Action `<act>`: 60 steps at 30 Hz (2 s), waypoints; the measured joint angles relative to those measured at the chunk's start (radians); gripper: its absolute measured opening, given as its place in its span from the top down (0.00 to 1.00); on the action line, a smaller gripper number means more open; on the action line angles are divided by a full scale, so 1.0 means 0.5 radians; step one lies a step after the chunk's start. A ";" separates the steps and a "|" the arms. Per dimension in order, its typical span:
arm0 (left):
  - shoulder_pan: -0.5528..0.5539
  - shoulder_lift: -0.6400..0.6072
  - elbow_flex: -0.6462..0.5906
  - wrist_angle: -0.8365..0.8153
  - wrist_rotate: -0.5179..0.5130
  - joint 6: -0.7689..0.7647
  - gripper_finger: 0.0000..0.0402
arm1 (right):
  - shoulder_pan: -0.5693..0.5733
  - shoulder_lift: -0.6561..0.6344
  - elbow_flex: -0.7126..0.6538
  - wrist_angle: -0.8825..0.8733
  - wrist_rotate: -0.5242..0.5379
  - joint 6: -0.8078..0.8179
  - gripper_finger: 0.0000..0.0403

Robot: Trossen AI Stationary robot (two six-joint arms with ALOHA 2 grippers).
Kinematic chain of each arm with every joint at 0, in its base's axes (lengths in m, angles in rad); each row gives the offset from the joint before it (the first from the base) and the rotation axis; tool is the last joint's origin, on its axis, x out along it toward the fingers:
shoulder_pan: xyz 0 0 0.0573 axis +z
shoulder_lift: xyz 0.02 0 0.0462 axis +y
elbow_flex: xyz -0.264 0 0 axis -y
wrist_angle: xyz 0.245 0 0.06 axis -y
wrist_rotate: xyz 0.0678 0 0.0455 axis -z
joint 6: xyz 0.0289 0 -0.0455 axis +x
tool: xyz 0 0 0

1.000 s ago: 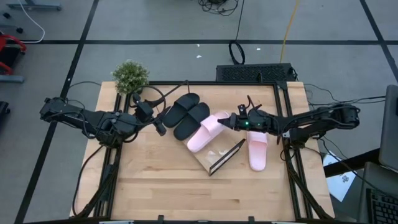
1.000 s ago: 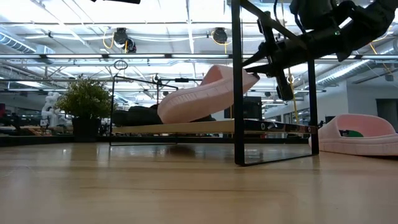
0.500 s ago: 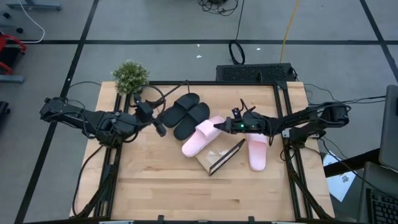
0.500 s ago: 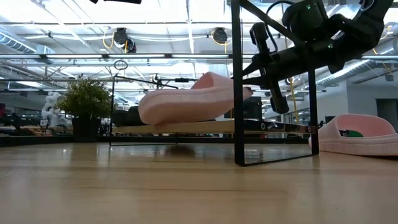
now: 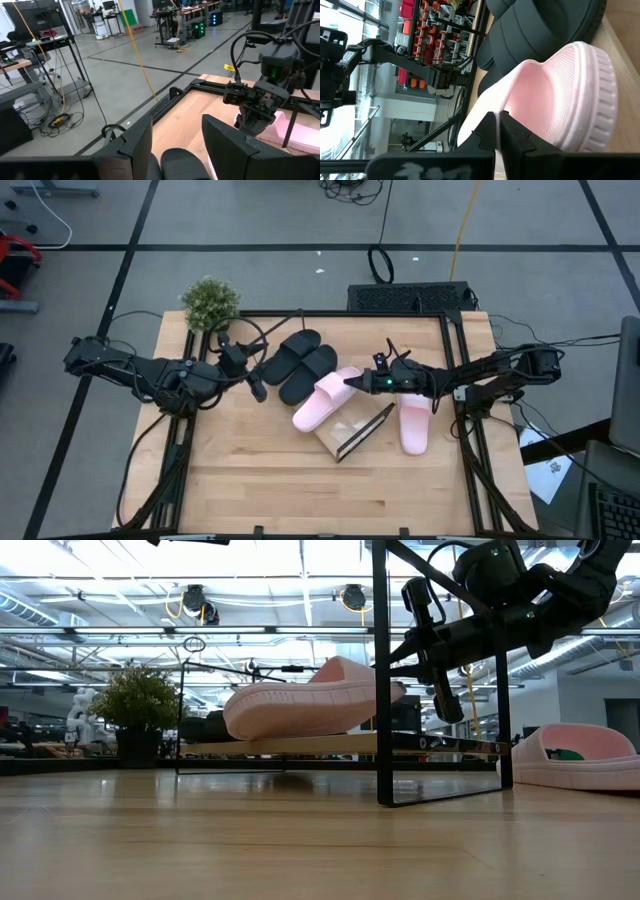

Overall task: Pick and place slides into the shelf
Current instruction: Put the left pink slipper on the shelf

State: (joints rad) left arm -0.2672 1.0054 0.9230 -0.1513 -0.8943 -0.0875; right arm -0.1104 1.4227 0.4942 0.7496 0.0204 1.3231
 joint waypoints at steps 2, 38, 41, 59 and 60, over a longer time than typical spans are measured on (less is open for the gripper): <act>0.000 0.000 0.000 0.000 0.003 0.000 0.56 | 0.000 0.000 0.000 -0.002 0.000 -0.005 1.00; 0.001 0.000 0.000 0.174 0.011 0.008 0.56 | 0.014 -0.092 -0.388 0.745 0.163 -0.210 1.00; 0.001 0.000 0.000 0.204 0.011 0.009 0.56 | 0.014 -0.064 -0.388 0.763 0.164 -0.211 1.00; 0.001 0.000 0.000 0.209 0.010 0.000 0.56 | 0.000 0.292 -0.386 1.044 0.113 -0.103 1.00; 0.001 0.000 0.000 0.209 0.010 0.000 0.56 | -0.003 0.294 -0.386 1.038 0.113 -0.102 1.00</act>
State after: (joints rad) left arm -0.2668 1.0054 0.9230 -0.0467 -0.8894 -0.0878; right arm -0.1119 1.5700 0.3012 1.2687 0.0769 1.2720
